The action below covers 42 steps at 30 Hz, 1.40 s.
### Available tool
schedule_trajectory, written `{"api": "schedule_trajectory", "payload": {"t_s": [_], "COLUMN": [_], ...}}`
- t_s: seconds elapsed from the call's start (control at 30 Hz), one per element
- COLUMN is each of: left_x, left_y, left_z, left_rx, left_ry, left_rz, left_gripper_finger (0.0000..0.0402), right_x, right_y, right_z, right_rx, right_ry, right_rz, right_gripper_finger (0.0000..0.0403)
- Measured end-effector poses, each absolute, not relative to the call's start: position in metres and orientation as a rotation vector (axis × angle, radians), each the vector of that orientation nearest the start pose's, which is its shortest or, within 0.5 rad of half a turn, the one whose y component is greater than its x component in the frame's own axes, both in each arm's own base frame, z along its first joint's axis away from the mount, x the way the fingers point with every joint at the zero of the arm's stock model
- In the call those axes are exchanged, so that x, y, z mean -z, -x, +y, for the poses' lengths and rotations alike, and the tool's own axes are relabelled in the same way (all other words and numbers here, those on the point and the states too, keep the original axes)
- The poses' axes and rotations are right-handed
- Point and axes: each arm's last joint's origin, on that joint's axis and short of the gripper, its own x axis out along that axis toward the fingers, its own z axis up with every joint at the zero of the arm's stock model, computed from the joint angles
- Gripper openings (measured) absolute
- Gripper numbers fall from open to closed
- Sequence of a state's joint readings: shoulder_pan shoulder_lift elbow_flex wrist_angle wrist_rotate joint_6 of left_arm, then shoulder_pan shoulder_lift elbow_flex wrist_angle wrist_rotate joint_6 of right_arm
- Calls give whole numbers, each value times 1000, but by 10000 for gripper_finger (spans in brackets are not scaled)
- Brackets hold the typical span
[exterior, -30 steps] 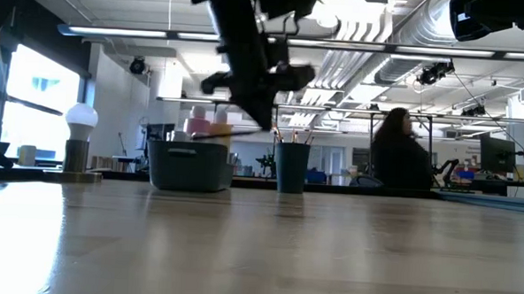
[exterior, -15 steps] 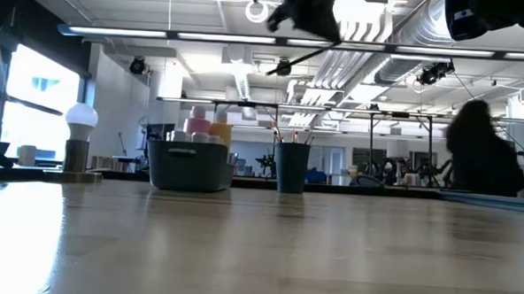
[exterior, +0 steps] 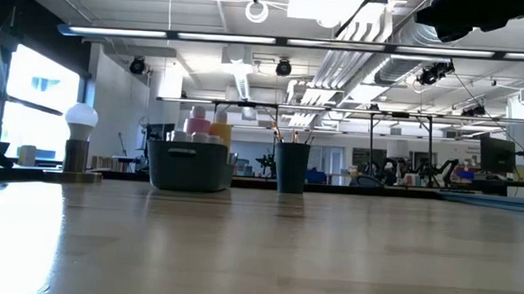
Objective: Pick & Place Paint Supplies
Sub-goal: Put the silver paint brush into the green cup
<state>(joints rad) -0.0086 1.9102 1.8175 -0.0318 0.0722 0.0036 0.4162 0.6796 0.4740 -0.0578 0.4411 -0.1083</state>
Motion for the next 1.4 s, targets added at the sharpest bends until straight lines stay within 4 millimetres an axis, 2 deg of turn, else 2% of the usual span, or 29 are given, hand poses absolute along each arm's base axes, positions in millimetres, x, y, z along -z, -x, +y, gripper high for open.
{"api": "schedule_trajectory", "payload": {"t_s": [0.3,0.47,0.63,0.77,0.97,1.13,1.4], "left_x": [-365,-362,-364,-364,-363,-362,-362], "left_y": [-455,-455,-455,-455,-455,-455,-455], "left_z": [-7,-9,-14,-15,-14,-14,-14], "left_rx": [110,138,193,200,198,195,180], "left_ry": [10,12,-6,-11,-12,-12,-13], "left_rz": [131,132,103,108,118,123,123], "left_gripper_finger": [0,0,0,0,0,0,0], "right_x": [-252,-248,-247,-251,-260,-263,-261], "right_y": [-159,-172,-181,-185,-187,-189,-190], "right_z": [57,62,62,63,63,61,58], "right_rx": [22,44,185,200,206,136,142], "right_ry": [176,174,179,173,172,152,140], "right_rz": [228,212,184,126,43,12,26], "right_gripper_finger": [17,69,131,154,145,125,59]}}
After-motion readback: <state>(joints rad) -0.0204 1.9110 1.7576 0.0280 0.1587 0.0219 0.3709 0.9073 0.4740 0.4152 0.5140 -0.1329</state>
